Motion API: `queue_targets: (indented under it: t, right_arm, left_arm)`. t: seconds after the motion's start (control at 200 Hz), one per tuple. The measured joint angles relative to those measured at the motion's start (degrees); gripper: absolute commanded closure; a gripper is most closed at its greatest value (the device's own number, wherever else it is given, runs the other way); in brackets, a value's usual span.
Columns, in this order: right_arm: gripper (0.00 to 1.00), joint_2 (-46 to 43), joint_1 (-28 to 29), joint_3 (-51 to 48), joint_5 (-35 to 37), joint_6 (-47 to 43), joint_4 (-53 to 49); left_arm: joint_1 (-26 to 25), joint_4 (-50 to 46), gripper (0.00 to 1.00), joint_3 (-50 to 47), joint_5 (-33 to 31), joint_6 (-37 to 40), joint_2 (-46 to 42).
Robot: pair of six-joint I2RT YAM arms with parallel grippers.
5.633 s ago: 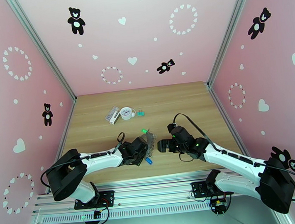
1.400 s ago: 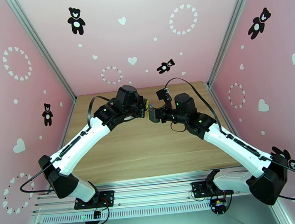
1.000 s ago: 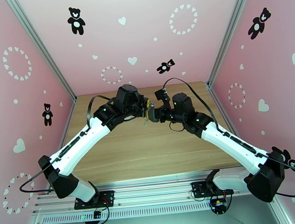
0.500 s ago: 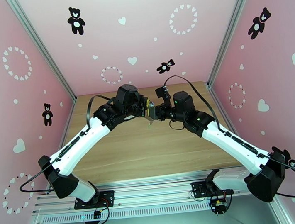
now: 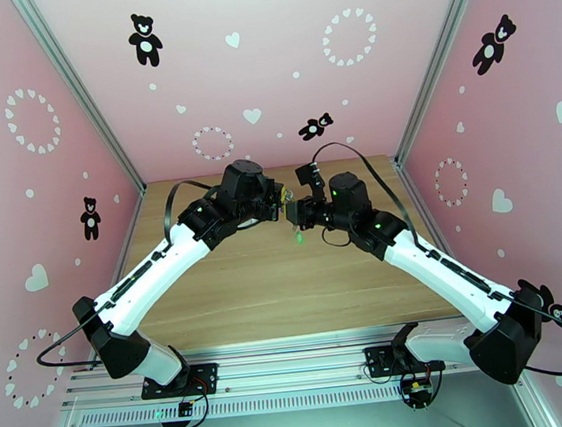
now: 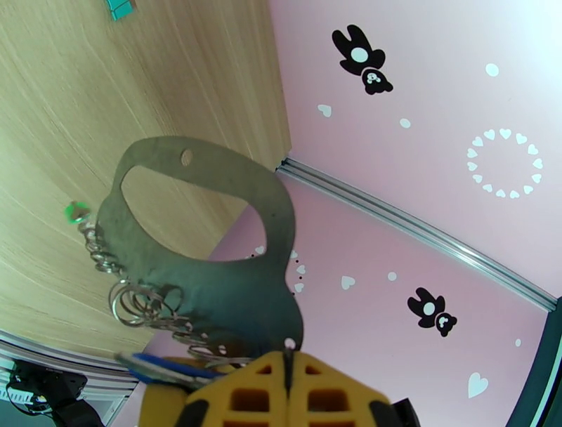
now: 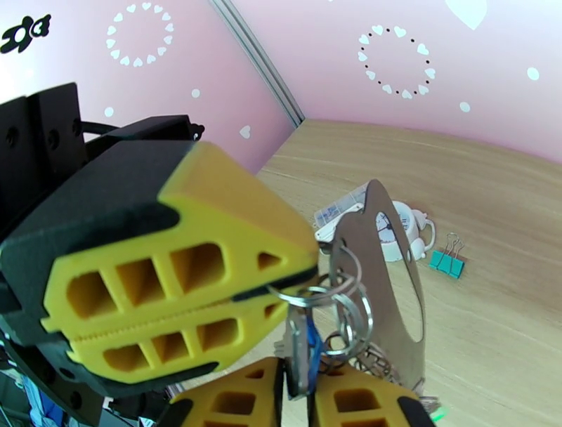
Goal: Remove the keys from the keyring
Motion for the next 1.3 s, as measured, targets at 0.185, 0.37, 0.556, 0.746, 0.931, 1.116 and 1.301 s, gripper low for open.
queue_targets:
  t: [0.185, 0.37, 0.556, 0.746, 0.931, 1.116, 1.301]
  right_arm:
    - [1.00, 0.0, -0.1, 0.0, -0.4, 0.2, 0.0]
    - [1.00, -0.4, -0.2, 0.1, -1.0, 0.8, -1.0]
    - [1.00, -0.4, -0.4, 3.2, -2.0, 2.3, -5.1]
    - [1.00, -0.4, -0.8, 9.4, -3.0, 5.1, -11.8]
    - [1.00, 0.5, -2.1, 17.3, -4.5, 7.7, -21.2]
    - [1.00, 3.1, -2.6, 25.2, -6.6, 5.9, -33.2]
    - [1.00, 10.1, -2.6, 35.5, -8.9, -1.6, -48.9]
  left_arm:
    - [0.0, 0.0, 1.00, -0.1, -1.0, 0.0, 0.0]
    - [0.0, 0.0, 0.90, -0.7, -1.4, -0.4, 0.0]
    - [0.1, 0.0, 0.62, -1.1, -1.5, 0.2, -0.5]
    - [1.9, 0.1, 0.47, -3.1, -1.4, 4.9, -3.7]
    - [7.5, 1.6, 0.45, -8.9, -0.8, 16.7, -10.6]
    - [11.0, 8.2, 0.48, -21.5, -1.4, 37.1, -19.8]
    - [11.0, 19.6, 0.48, -38.8, -2.4, 59.1, -31.2]
